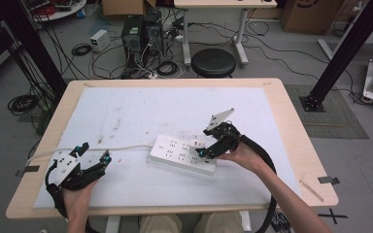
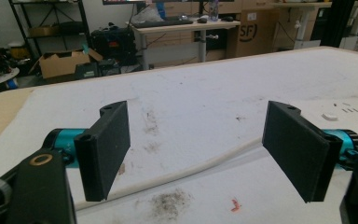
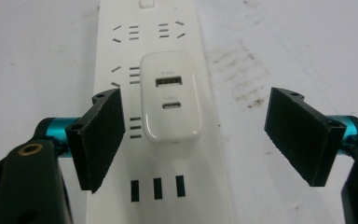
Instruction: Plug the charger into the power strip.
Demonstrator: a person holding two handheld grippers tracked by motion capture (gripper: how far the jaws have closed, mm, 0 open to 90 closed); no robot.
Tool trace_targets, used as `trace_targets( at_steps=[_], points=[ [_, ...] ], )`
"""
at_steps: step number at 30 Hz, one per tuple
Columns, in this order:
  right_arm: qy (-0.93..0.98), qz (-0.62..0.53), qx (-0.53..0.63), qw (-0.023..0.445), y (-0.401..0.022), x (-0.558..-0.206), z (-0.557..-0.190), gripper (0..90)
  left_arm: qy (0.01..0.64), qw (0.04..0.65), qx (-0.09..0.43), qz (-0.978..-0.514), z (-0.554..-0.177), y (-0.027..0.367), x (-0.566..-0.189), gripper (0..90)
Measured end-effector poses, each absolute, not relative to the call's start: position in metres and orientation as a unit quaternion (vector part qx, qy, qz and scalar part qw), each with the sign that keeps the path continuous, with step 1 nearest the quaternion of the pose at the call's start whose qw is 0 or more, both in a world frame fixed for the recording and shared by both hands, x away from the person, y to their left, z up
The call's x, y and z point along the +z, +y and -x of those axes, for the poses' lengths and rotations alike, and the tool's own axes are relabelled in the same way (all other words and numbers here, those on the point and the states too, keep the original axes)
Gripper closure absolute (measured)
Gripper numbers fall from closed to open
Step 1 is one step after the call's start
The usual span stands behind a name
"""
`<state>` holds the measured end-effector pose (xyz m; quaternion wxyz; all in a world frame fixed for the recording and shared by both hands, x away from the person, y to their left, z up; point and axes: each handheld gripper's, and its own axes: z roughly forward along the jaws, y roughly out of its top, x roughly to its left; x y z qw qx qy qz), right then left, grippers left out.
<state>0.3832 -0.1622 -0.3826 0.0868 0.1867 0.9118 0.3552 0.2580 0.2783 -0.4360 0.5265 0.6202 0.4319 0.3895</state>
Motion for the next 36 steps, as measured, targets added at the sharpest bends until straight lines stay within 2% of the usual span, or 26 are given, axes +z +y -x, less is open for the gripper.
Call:
trace_targets(
  at_steps=[2,3,10,11,14,17,18,21,22,26,36],
  points=[
    [0.906,-0.192,0.365,0.092,-0.166,-0.382,-0.381,20.6,0.432,0.526,0.388,-0.621,-0.259,0.278,-0.436,23.3],
    [0.886,-0.208,0.4,0.108,-0.178,-0.379,-0.374,20.6,0.43,0.526,0.387,-0.623,-0.26,0.277,-0.435,23.3],
    [0.853,-0.248,0.434,0.151,-0.199,-0.377,-0.362,20.6,0.426,0.528,0.385,-0.625,-0.262,0.276,-0.434,22.9],
    [0.832,-0.272,0.453,0.168,-0.211,-0.377,-0.356,20.5,0.427,0.529,0.385,-0.624,-0.262,0.276,-0.434,22.5],
    [0.819,-0.29,0.466,0.17,-0.219,-0.377,-0.353,20.6,0.425,0.53,0.383,-0.626,-0.262,0.275,-0.433,22.5],
    [0.796,-0.317,0.48,0.188,-0.231,-0.38,-0.347,20.6,0.425,0.531,0.384,-0.624,-0.261,0.276,-0.433,22.5],
    [0.774,-0.338,0.494,0.208,-0.243,-0.383,-0.341,20.6,0.425,0.531,0.384,-0.624,-0.261,0.276,-0.433,22.2],
    [0.767,-0.344,0.497,0.214,-0.246,-0.384,-0.339,20.5,0.425,0.532,0.384,-0.624,-0.261,0.277,-0.433,22.2],
    [0.746,-0.363,0.504,0.24,-0.259,-0.387,-0.333,20.6,0.425,0.534,0.382,-0.623,-0.261,0.278,-0.433,22.2],
    [0.729,-0.385,0.514,0.238,-0.271,-0.392,-0.327,20.6,0.425,0.533,0.382,-0.624,-0.262,0.278,-0.432,22.1],
    [0.658,-0.451,0.537,0.276,-0.312,-0.421,-0.299,20.6,0.42,0.533,0.379,-0.629,-0.267,0.273,-0.434,22.1]
  ],
)
